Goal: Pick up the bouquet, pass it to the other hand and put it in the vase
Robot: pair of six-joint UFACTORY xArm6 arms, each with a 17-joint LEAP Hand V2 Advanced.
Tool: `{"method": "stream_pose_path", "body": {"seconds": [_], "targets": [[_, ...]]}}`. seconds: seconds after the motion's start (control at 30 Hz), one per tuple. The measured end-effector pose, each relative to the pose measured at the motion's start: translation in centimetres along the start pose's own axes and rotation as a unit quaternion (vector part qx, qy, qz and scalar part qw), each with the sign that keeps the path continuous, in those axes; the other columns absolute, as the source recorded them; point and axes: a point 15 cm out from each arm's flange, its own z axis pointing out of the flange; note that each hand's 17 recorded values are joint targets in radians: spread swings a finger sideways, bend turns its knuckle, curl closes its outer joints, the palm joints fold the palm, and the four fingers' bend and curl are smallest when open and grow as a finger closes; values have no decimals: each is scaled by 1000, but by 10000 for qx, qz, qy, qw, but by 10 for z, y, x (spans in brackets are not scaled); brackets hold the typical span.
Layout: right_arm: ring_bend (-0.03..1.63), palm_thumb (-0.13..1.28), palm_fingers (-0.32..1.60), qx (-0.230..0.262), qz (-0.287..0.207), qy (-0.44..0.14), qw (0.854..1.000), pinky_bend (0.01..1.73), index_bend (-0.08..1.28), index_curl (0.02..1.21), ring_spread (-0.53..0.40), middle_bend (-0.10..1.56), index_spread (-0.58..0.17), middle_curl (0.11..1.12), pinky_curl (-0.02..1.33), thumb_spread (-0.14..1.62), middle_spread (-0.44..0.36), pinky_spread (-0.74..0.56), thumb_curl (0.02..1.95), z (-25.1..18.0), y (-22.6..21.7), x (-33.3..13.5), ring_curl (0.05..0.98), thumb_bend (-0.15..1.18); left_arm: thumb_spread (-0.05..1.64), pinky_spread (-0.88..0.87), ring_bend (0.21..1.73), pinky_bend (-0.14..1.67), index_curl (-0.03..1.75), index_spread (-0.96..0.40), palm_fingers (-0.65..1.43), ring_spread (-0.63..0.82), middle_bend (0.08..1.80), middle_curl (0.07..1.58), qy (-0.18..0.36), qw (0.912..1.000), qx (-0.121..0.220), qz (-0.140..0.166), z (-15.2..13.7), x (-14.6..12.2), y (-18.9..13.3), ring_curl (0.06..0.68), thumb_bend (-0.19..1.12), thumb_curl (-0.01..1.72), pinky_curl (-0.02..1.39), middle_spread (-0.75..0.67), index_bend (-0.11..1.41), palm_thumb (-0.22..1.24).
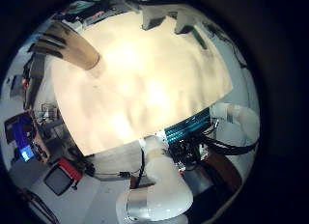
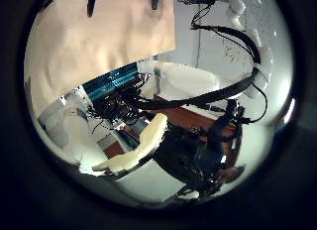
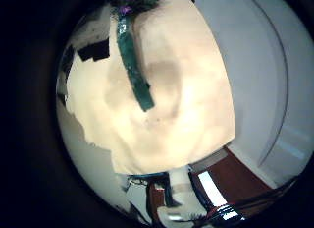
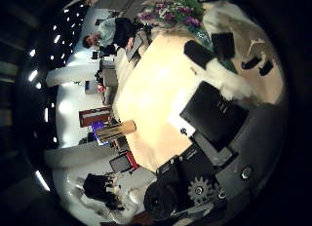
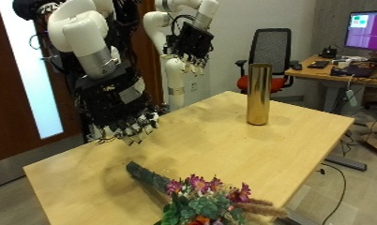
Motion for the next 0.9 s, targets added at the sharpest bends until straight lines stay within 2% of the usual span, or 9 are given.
{"method": "stream_pose_path", "body": {"seconds": [0.07, 0.1, 0.13, 0.17, 0.2, 0.27, 0.4, 0.5, 0.9], "targets": [[1252, 695, 921, -134, 49, 6, 9999, 1171, 633, 902, -240, 1088, -319, 634, 549, 958, -152, -467, 642, 11, 5, 4, 549, -36, 929, 590, 356, 179, 419, -75, 140, 544, 181, 271, 23, 10000, 7, 3, 0, -1, 1, 220, -30, 297, 237, 361, 215, 345], [1211, 641, 477, -188, 71, 10, 9998, 1099, 505, 875, -229, 990, -304, 612, 560, 1021, -158, -405, 593, 15, 6, 6, 555, -40, 929, 590, 356, 179, 419, -75, 140, 543, 182, 271, 28, 10000, 0, 0, 1, -1, 1, 220, -30, 297, 236, 361, 215, 345], [1161, 626, 428, -279, 99, 17, 9996, 1055, 469, 838, -225, 987, -310, 599, 527, 1040, -161, -374, 576, 23, 7, 8, 521, -38, 929, 590, 356, 179, 419, -75, 140, 543, 182, 271, 28, 10000, -15, 9, 1, 0, 2, 221, -30, 297, 236, 361, 215, 345], [1130, 585, 172, -363, 142, 23, 9992, 971, 370, 785, -184, 932, -287, 576, 517, 1055, -135, -250, 546, 31, 7, 11, 511, -47, 929, 590, 357, 179, 419, -75, 139, 540, 182, 271, 34, 10000, -20, 18, 1, 0, 2, 221, -30, 297, 236, 360, 215, 345], [1122, 571, 179, -434, 201, 30, 9989, 942, 337, 753, -171, 928, -280, 567, 493, 1062, -127, -195, 532, 37, 8, 12, 498, -43, 929, 590, 357, 179, 419, -75, 139, 540, 182, 271, 35, 10000, -17, 19, 1, 0, 2, 221, -30, 297, 236, 360, 215, 345], [1064, 512, 63, -581, 344, 44, 9977, 891, 202, 632, -86, 807, -214, 506, 434, 1074, -21, 50, 482, 50, 8, 15, 445, -41, 929, 590, 357, 179, 419, -75, 139, 538, 182, 271, 24, 10000, 8, 37, 0, 0, 1, 222, -30, 297, 236, 360, 215, 345], [927, 458, 72, -886, 499, 80, 9948, 787, 205, 541, 57, 682, -143, 434, 356, 1075, 119, 271, 421, 81, 6, 24, 373, -32, 929, 590, 357, 178, 420, -75, 141, 536, 181, 271, 44, 10000, -7, 65, 1, 3, 1, 222, -30, 297, 236, 360, 220, 345], [889, 459, 101, -996, 632, 108, 9930, 719, 195, 508, 90, 644, -118, 410, 320, 1074, 154, 303, 403, 93, 4, 29, 346, -26, 929, 590, 358, 178, 420, -75, 142, 535, 183, 273, 66, 10000, 13, 19, 1, 1, 2, 221, -30, 297, 235, 360, 220, 345], [898, 596, 196, -716, 805, 263, 9938, 707, 145, 380, 64, 549, -67, 367, 278, 1056, 169, 339, 401, 122, -26, 38, 317, -13, 929, 590, 361, 176, 421, -76, 146, 535, 183, 273, 66, 10000, 7, 40, 5, 0, -2, 219, -30, 297, 232, 362, 221, 345]]}}
